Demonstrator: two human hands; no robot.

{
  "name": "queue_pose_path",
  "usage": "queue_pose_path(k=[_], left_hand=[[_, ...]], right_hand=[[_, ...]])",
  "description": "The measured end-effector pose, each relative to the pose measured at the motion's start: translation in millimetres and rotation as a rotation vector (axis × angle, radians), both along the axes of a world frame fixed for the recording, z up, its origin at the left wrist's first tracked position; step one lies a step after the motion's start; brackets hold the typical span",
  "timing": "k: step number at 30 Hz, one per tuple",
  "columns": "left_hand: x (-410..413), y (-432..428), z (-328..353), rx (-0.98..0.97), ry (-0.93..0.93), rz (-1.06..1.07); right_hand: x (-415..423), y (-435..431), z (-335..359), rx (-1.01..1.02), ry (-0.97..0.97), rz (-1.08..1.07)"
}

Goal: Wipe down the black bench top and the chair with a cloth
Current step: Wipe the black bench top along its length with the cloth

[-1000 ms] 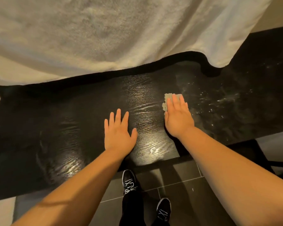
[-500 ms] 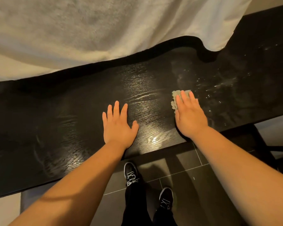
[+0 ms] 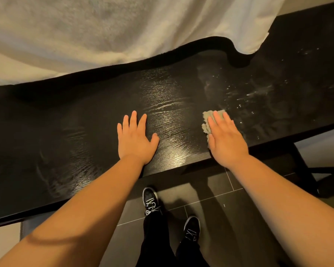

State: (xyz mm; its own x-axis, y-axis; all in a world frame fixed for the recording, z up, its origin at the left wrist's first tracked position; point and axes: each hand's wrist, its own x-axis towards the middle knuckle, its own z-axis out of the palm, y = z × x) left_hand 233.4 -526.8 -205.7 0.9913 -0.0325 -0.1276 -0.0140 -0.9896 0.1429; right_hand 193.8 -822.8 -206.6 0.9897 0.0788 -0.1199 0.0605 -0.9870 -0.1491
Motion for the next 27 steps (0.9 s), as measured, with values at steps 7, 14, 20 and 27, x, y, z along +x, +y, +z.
queue_pose_path(k=[7,14,20,27], left_hand=[[0,-1,-1,0.023,-0.014,0.001],[-1,3,-4,0.020,-0.032,-0.018],[0,0,-4,0.002,-0.025,0.009],[0,-29,6,0.023,0.065,0.113]], right_hand=[[-34,117,-6,0.049,-0.038,0.159],[-32,45,-14,0.041,-0.056,0.163],[-26,-7,-1,-0.002,-0.025,-0.126],[-29,25,-6,0.048,0.029,0.275]])
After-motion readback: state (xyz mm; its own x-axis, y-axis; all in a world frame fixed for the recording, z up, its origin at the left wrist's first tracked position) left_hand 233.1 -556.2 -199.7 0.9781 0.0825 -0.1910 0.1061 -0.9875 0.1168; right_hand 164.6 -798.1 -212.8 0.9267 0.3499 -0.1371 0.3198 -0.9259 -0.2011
